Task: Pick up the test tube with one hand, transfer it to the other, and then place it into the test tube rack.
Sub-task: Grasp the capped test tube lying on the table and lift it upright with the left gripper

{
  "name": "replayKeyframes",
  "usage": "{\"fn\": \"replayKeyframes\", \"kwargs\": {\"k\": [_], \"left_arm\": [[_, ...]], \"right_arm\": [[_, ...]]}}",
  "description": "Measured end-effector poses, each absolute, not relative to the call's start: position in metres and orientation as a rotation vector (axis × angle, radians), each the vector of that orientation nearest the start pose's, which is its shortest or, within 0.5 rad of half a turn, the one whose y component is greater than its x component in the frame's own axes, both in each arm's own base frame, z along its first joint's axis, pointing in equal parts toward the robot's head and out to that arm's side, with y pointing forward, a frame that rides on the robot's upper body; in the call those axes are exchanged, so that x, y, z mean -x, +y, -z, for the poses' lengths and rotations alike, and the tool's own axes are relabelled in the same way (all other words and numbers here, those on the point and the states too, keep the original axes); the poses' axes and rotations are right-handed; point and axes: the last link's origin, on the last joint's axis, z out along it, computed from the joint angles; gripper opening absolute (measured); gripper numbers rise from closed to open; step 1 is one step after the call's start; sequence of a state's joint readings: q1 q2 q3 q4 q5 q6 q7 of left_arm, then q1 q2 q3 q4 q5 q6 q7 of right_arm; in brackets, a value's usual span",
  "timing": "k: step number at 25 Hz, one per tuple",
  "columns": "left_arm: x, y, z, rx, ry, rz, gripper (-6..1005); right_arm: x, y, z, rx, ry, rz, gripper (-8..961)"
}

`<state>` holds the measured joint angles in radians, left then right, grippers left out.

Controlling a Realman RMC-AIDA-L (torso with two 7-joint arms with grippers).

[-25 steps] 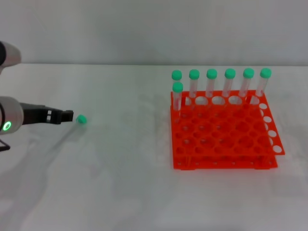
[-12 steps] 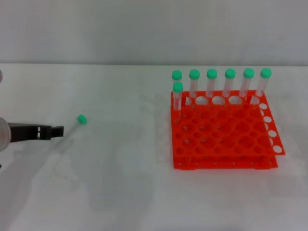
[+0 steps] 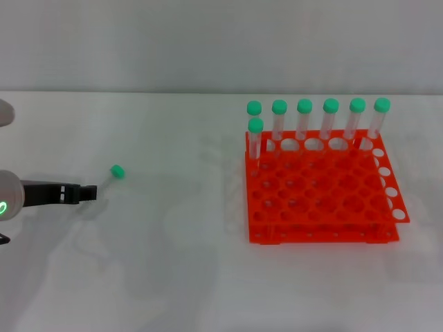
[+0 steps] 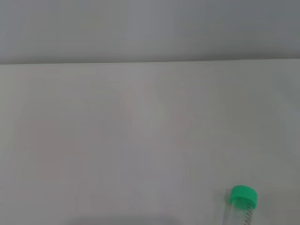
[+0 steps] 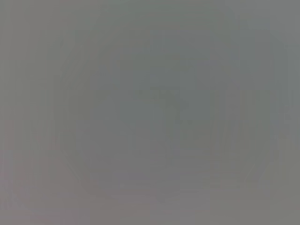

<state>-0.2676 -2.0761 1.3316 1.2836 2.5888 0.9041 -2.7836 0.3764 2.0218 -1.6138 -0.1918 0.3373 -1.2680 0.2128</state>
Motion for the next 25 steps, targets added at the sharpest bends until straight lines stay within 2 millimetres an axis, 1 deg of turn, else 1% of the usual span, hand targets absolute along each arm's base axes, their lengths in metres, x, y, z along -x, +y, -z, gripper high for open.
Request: {"fn": "replayKeyframes", "kwargs": {"k": [13,25], "left_arm": [[0.302,0.363,-0.022,1.937,-1.277,-0.050,751],[0.301,0.363,-0.021,1.941,-1.280,-0.055,745]], "right_arm": [[-0.350,0.330,-0.066,1.346,0.431,-0.764,874],[-0.349,0.331,-0.067,1.346,0.426,-0.766,875]]}}
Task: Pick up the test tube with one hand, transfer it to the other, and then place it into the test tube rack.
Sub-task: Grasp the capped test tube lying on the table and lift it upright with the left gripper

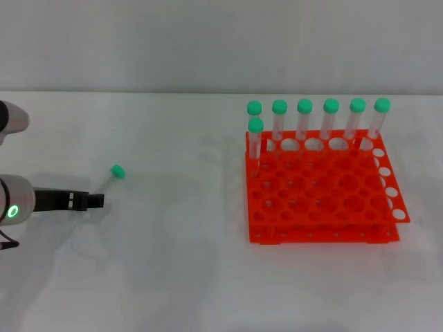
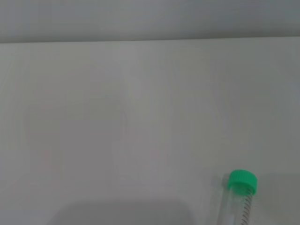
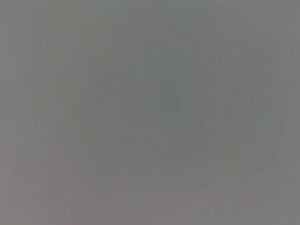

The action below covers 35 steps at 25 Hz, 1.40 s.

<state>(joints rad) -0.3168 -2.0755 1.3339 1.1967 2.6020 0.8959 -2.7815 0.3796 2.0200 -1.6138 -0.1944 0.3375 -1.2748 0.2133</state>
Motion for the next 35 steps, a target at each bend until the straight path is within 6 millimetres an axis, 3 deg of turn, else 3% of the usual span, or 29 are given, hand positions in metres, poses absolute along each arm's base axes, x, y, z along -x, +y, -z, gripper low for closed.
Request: {"fn": "replayKeyframes", "kwargs": {"k": [12,18,32,35], "left_arm": [[0.299,0.364,-0.015,1.963,-1.307,-0.079,682],[0.297,0.364,-0.013,1.985,-1.314,-0.097,550],[0.288,0.361,-0.018,1.995,-1.281,-0.151,430],[0.287,0.362,-0.019,1.994,-1.273,-0.156,328]], "right_arm": [[-0.349,0.331,-0.068,1.342,0.424,-0.768,875],[-0.350,0.331,-0.069,1.341,0.422,-0.767,875],[-0.351,0.329,-0.069,1.339,0.421,-0.767,875],[-0.351,0.329,-0.069,1.336,0.423,-0.767,875]]}}
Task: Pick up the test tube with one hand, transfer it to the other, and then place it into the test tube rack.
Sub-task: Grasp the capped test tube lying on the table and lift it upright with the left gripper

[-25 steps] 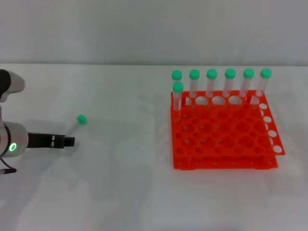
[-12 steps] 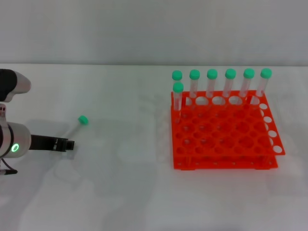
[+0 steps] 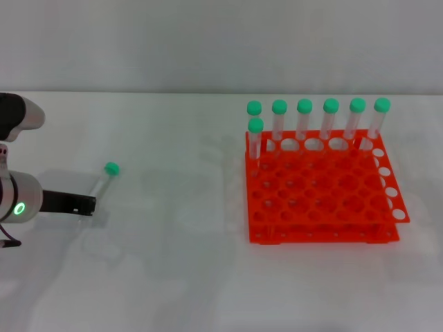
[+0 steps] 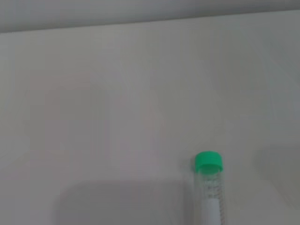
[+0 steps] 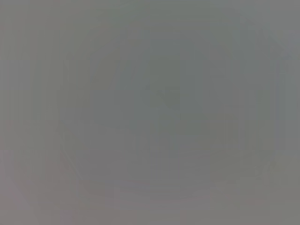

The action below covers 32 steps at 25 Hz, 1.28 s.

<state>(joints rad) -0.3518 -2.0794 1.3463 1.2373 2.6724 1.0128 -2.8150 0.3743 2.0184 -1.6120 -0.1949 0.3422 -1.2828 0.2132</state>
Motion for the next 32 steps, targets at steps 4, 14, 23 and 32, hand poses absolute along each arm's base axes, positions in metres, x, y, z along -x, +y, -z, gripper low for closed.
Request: {"fn": "replayKeyframes", "kwargs": {"k": [4,14,23,32], "left_arm": [[0.284,0.365,-0.020,1.997,-1.254,-0.154,212],[0.278,0.369,-0.022,2.004,-1.224,-0.142,157],[0.266,0.371,-0.019,2.032,-1.153,-0.155,155],[0.257,0.373,-0.019,2.049,-1.117,-0.146,143]], "right_arm": [[-0.350,0.330,-0.069,1.337,0.422,-0.769,875],[-0.348,0.333,-0.070,1.339,0.417,-0.775,875],[-0.347,0.333,-0.070,1.339,0.415,-0.776,875],[-0.348,0.333,-0.070,1.339,0.418,-0.773,874]]}}
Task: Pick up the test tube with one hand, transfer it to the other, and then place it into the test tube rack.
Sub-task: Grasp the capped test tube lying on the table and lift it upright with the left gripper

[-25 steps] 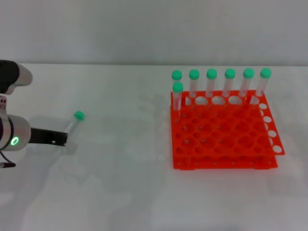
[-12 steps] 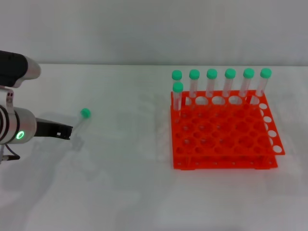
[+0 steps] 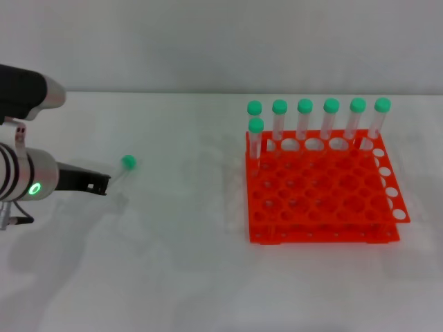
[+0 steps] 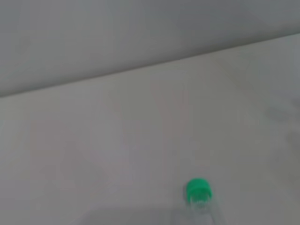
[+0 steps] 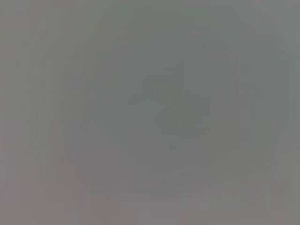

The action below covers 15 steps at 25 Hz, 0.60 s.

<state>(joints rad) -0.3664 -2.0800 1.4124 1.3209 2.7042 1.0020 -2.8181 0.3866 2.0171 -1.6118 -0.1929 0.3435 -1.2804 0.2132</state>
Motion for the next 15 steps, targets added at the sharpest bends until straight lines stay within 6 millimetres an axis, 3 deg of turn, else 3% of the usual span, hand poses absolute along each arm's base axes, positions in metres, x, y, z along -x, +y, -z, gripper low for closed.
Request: {"fn": "replayKeyframes", "kwargs": {"k": [7,11,15], "left_arm": [[0.245,0.376,-0.022,2.056,-1.061,-0.138,83],[0.250,0.374,-0.019,2.053,-1.079,-0.156,13],[0.255,0.373,-0.017,2.042,-1.114,-0.159,21]], "right_arm": [[-0.348,0.333,-0.070,1.337,0.418,-0.773,874],[-0.349,0.332,-0.070,1.338,0.418,-0.772,874],[-0.348,0.332,-0.069,1.339,0.418,-0.775,874]]}}
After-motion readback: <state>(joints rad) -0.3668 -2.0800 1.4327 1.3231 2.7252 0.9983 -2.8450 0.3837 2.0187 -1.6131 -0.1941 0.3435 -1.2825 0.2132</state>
